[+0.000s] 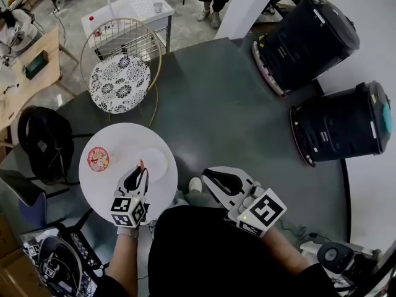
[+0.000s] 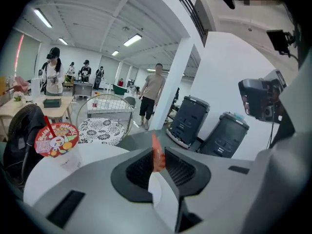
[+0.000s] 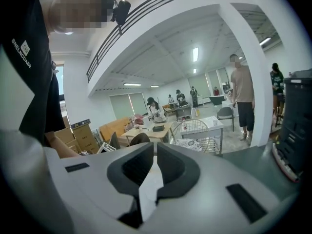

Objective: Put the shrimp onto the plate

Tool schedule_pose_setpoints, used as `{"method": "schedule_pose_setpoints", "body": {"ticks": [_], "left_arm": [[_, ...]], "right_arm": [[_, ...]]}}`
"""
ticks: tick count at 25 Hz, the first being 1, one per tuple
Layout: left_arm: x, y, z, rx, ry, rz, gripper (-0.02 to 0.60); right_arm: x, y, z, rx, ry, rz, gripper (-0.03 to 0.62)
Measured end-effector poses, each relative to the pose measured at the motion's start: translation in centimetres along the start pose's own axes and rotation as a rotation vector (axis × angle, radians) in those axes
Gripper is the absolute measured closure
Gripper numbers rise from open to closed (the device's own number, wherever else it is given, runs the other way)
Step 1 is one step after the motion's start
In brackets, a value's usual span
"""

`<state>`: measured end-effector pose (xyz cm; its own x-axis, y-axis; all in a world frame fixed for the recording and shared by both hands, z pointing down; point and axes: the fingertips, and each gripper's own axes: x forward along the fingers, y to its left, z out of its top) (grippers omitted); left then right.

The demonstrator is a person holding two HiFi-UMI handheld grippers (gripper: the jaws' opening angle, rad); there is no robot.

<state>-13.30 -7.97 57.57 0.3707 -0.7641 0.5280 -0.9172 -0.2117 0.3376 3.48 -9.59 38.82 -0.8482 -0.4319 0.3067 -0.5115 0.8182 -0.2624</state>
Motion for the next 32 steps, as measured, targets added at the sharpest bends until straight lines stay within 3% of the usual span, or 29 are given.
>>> {"method": "schedule_pose_setpoints", "body": {"ticks": [21, 28, 32], "left_arm": [[7.5, 5.9, -8.0, -0.056, 0.199, 0.017, 0.503], [9.6, 6.8, -9.8, -0.074, 0.249, 0.033, 0.503], [10.3, 7.1, -11.1, -0.07, 0.286, 0.035, 0.503]], "right_arm": [[-1.2, -2.4, -0.5, -0.036, 0.085, -0.106, 0.563], [-1.8, -3.3, -0.2, -0.026, 0.036, -0.123, 0.563], [-2.1, -3.8, -1.0, -0.031, 0.082, -0.145, 0.563]]}}
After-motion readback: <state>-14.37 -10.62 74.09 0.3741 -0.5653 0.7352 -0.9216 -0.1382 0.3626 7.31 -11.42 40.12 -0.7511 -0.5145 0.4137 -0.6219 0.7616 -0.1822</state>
